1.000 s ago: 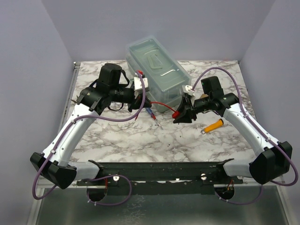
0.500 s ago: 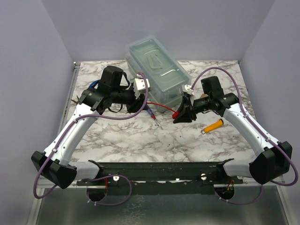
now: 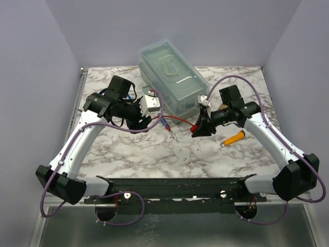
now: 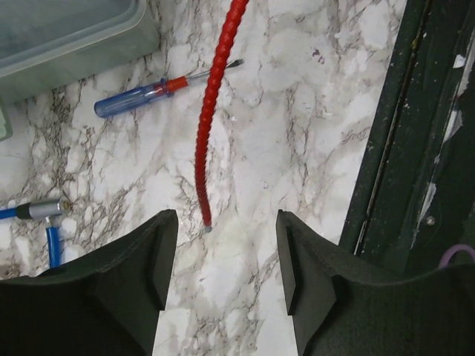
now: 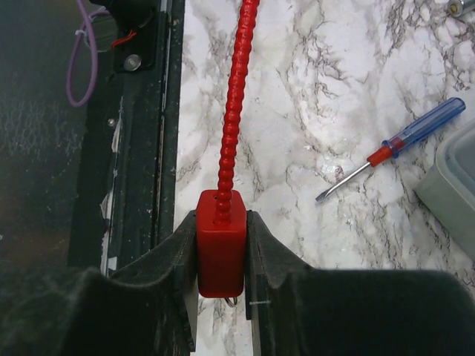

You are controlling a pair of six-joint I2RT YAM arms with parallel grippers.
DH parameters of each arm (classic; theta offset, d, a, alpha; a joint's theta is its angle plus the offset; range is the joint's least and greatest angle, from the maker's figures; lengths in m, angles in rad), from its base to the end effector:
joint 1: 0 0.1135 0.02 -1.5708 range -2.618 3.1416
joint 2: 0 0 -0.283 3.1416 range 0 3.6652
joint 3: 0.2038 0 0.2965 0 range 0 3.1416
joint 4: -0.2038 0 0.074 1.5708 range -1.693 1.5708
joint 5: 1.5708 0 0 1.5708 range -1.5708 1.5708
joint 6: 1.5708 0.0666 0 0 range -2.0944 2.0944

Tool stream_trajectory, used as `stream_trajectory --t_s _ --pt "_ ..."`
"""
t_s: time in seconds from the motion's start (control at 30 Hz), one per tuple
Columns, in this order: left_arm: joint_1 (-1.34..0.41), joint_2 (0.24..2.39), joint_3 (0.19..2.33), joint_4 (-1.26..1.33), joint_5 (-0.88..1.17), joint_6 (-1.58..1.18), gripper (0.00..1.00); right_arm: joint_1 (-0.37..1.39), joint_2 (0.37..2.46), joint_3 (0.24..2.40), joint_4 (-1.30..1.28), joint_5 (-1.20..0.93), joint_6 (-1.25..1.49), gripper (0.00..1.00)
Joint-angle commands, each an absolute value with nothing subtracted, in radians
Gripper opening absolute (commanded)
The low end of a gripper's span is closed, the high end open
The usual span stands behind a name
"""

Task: Lock with the key
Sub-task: Lock the lock.

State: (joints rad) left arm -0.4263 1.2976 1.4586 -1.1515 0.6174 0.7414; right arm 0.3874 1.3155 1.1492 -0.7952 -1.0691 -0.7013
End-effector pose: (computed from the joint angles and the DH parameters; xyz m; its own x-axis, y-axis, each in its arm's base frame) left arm 0.2490 -0.1554 0.3845 -0.1387 0.6678 -0.7313 0.9760 0.2172 0.0132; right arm 0.2608 0.1695 0.3115 -0.1631 -0.4017 -0.9011 -0.9836 -0.0045 0.1801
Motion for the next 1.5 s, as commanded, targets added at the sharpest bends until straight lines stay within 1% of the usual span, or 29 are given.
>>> stream_trajectory --t_s 0.0,0.17,0.3,0.4,0.6,0.87,1.07,1.17,1.47 --pt "-0.397 1.334 1.485 -1.195 0.546 0.816 0.61 0.394 1.321 1.178 -0.838 -1.062 -0.745 0.0" --pt "-0.348 1.383 1.522 -1.19 0.614 0.827 0.6 0.394 1.319 1.187 -0.852 -1.07 -0.761 0.0" --pt "-0.347 1.402 1.532 -1.188 0.65 0.85 0.54 0.395 1.319 1.192 -0.857 -1.073 -0.764 0.0" --pt "-0.347 1.405 1.533 -1.186 0.667 0.863 0.52 0.395 1.319 1.192 -0.862 -1.071 -0.768 0.0" --pt "-0.347 1.391 1.518 -1.243 0.72 0.941 0.53 0.394 1.318 1.19 -0.86 -1.079 -0.764 0.0" --pt "-0.348 1.41 1.529 -1.247 0.749 0.942 0.55 0.395 1.321 1.192 -0.859 -1.09 -0.766 0.0" --pt "-0.353 1.417 1.523 -1.256 0.77 0.962 0.55 0.394 1.319 1.193 -0.858 -1.089 -0.767 0.0" --pt "-0.353 1.421 1.52 -1.256 0.772 0.963 0.51 0.395 1.318 1.193 -0.856 -1.092 -0.762 0.0" --pt "-0.356 1.434 1.518 -1.257 0.778 0.96 0.33 0.396 1.321 1.2 -0.853 -1.095 -0.761 0.0"
